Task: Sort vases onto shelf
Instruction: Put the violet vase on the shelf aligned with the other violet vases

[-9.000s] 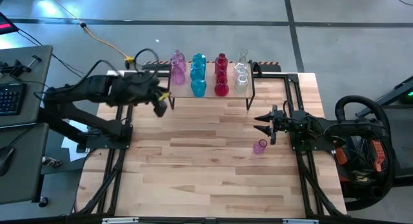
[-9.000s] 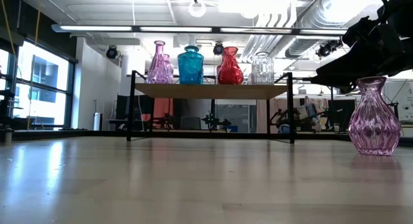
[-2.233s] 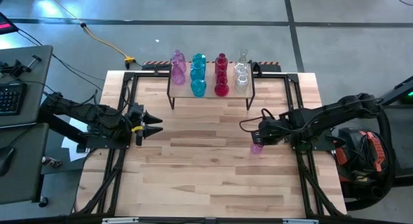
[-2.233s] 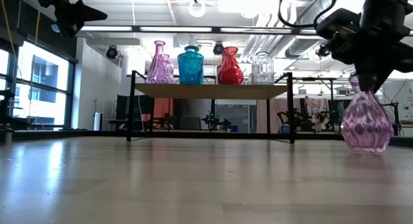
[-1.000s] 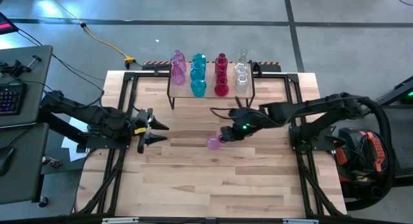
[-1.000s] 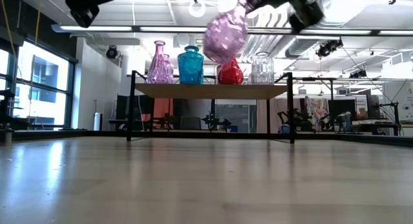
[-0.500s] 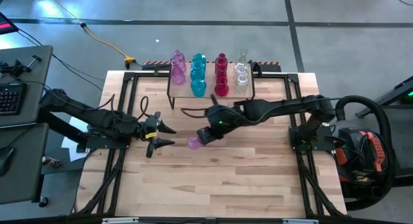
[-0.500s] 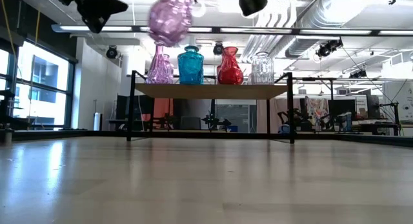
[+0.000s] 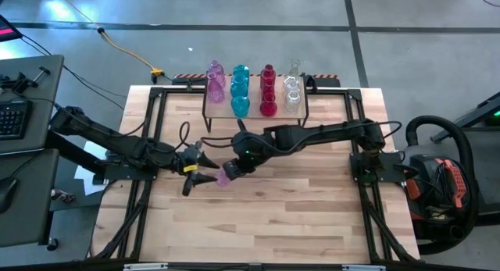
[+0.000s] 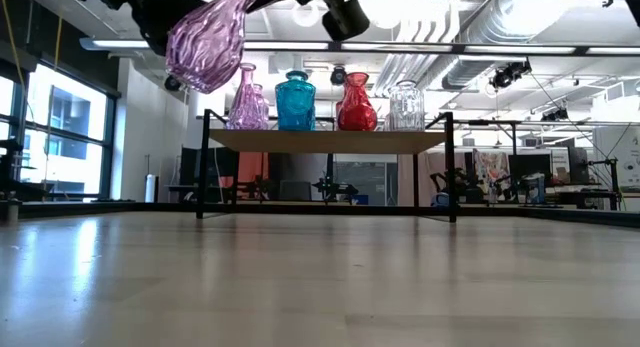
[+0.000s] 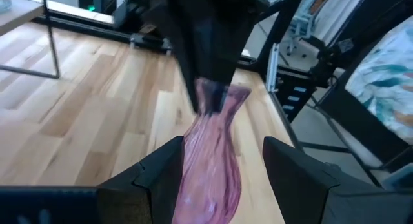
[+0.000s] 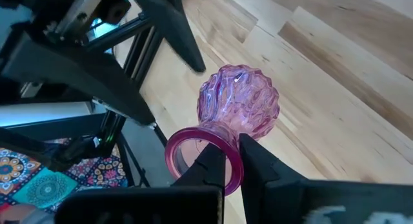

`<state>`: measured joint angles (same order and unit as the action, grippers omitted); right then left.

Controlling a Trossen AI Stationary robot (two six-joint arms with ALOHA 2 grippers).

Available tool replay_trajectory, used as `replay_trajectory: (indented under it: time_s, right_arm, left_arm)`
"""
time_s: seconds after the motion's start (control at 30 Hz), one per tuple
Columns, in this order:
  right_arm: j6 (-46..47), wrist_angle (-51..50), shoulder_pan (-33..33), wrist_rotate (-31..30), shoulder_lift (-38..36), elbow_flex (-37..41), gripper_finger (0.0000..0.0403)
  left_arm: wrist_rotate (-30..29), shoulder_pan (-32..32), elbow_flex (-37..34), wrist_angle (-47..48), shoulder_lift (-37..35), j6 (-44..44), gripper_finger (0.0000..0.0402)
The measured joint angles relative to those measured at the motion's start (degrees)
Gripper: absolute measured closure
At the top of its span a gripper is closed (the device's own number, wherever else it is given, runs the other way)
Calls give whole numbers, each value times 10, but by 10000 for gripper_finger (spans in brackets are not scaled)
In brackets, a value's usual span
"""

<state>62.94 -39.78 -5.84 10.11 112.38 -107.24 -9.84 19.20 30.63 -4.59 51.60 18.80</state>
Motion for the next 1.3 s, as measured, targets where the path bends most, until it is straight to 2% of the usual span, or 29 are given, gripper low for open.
replay_trajectory:
  time_s: [0.43,0.63,0.83,1.03,1.3]
  right_arm:
    - [2,19,6,2,2,3,403]
    - [13,27,6,2,2,3,403]
    - [13,37,6,-1,2,4,402]
    - [15,52,6,-7,2,4,402]
    - [13,54,6,-7,2,4,402]
  left_arm:
    - [2,0,0,-50,43,-13,202]
    - [-37,-4,0,-59,66,-15,202]
    - [-25,-17,0,-71,87,-9,202]
    - [-12,-28,1,-128,107,-10,202]
    - [1,-35,1,-130,117,-11,206]
